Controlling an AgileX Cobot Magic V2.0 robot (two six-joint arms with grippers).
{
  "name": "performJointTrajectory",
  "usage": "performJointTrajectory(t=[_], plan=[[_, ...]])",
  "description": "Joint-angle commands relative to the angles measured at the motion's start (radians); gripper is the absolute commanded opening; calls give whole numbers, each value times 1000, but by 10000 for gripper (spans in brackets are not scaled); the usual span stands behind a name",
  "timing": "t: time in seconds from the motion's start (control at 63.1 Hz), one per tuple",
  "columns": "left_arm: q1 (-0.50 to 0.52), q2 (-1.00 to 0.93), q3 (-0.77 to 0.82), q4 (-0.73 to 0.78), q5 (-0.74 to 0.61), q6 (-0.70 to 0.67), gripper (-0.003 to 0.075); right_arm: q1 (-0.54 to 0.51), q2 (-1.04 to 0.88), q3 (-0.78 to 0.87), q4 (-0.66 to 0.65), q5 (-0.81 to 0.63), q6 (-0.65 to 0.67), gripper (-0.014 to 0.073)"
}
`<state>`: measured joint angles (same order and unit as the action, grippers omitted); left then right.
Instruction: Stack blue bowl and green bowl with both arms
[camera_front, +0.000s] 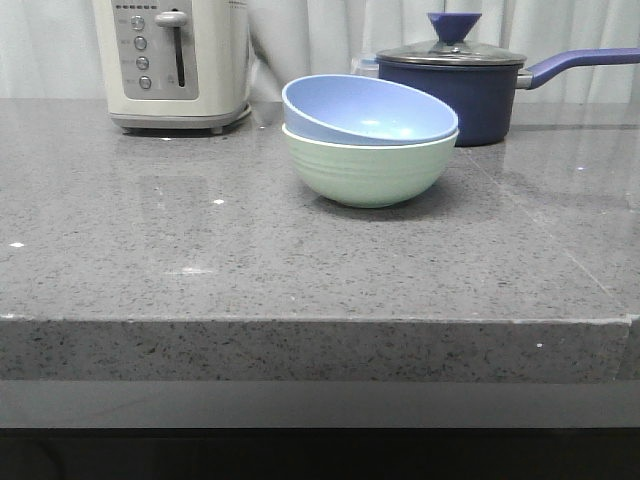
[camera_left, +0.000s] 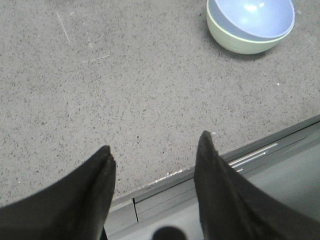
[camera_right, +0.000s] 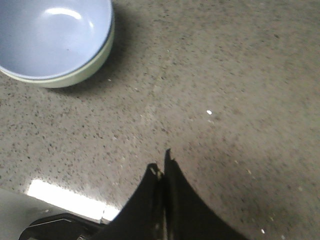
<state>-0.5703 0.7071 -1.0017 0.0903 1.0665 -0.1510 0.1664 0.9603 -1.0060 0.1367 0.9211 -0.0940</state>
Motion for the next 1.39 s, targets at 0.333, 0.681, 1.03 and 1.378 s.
performJointTrajectory(t=[0.333,0.681,1.03,1.378], plan=[[-6,3,-22,7,-125,-11,368,-3,-422,174,-64,-10,115,-54],[-6,3,-22,7,-125,-11,281,-3,-472,187,-64,-28,115,-54],[-6,3,-22,7,-124,-11,-20,-3,-472,187,-64,-28,115,-54],[15,-37,21,6,-182,-11,-20,-3,-472,187,-64,-28,115,-54]])
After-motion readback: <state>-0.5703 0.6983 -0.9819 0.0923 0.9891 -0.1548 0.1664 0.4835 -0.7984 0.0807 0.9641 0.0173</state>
